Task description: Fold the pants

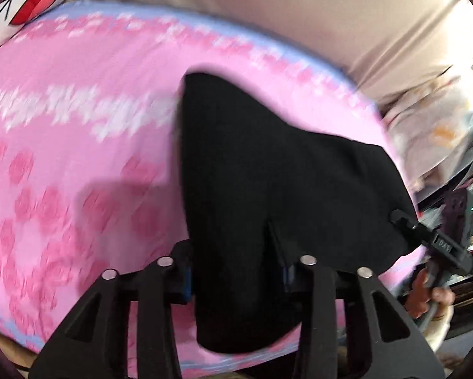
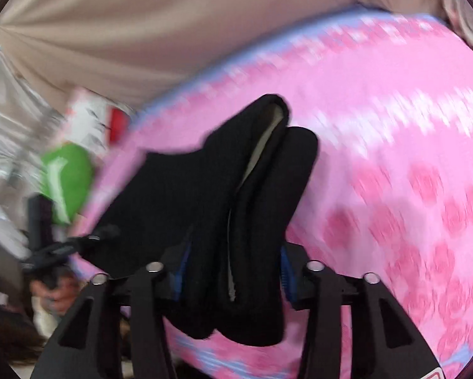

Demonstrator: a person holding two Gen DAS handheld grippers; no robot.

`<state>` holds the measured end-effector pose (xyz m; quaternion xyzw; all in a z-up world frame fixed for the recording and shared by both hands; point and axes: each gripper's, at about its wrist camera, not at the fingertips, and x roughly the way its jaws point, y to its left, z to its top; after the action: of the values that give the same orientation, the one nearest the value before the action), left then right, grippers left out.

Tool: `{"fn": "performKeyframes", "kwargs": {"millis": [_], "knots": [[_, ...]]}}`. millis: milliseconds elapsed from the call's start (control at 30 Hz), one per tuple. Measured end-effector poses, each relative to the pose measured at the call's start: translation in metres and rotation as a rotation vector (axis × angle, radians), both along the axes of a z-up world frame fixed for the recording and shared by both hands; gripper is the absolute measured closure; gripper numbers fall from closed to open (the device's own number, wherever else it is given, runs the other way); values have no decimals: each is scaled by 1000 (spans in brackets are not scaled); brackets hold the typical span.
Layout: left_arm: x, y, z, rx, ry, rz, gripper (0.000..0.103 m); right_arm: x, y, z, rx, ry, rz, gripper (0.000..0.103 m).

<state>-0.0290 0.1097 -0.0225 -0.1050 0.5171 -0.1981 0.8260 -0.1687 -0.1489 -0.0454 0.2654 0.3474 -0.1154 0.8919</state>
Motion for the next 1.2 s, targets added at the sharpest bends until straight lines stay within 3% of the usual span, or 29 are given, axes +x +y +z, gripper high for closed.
{"fn": "performKeyframes", "kwargs": {"millis": [33, 100, 133, 167, 200, 267, 300, 367, 433, 467, 533, 567, 600, 667, 733, 767, 833, 900, 1000, 1067, 1133, 1167, 1200], "knots": [[-4, 5, -5, 14, -2, 27, 47, -5, -7, -10, 25, 23, -53, 53], [-14, 4, 4, 62, -60, 66, 45, -16, -4, 5, 23, -43, -107, 54], [-21, 0, 17, 126, -135, 88, 45, -19, 4, 20, -61, -61, -131, 54], [-26, -3, 28, 186, -205, 115, 39, -15, 23, 44, -202, -80, -120, 60], [-30, -7, 39, 237, -271, 146, 34, -4, 39, 61, -277, -93, -63, 72], [-31, -13, 50, 247, -330, 155, 20, 22, 61, 75, -290, -110, 68, 91], [-28, -18, 51, 231, -327, 147, 19, 41, 70, 76, -283, -107, 144, 99], [-19, -24, 46, 210, -296, 136, 19, 85, 80, 62, -292, -45, 246, 102], [-9, -31, 31, 217, -259, 128, 19, 127, 67, 35, -273, 56, 275, 102], [-2, -33, 20, 261, -238, 140, 19, 151, 52, 13, -257, 146, 256, 103], [4, -36, 0, 321, -202, 159, 15, 159, 24, 5, -81, 122, 211, 103], [4, -31, -2, 286, -196, 173, 14, 154, 22, 16, -49, 109, 186, 101], [2, -26, -1, 261, -189, 181, 14, 148, 33, 32, -101, 66, 183, 93], [3, -20, 1, 243, -189, 194, 13, 151, 56, 50, -109, 15, 270, 93], [6, -21, 0, 259, -197, 190, 13, 166, 77, 48, -97, 7, 363, 93], [7, -23, -1, 265, -199, 189, 13, 185, 90, 35, -160, 60, 381, 93], [6, -25, -1, 277, -203, 183, 12, 212, 89, 7, -252, 170, 343, 99], [4, -24, 2, 285, -209, 177, 12, 207, 65, 12, -146, 126, 281, 101], [0, -20, 5, 287, -226, 170, 13, 163, 54, 52, -259, 22, 161, 85], [1, -19, 2, 284, -219, 177, 13, 140, 31, 52, -273, 39, 115, 74], [0, -21, 2, 284, -217, 178, 13, 120, 3, 25, -342, 171, -7, 89], [-3, -24, 5, 285, -222, 169, 13, 111, -5, 18, -302, 177, -31, 100], [-5, -27, 7, 290, -226, 164, 13, 97, -9, 18, -235, 131, -42, 97]]}}
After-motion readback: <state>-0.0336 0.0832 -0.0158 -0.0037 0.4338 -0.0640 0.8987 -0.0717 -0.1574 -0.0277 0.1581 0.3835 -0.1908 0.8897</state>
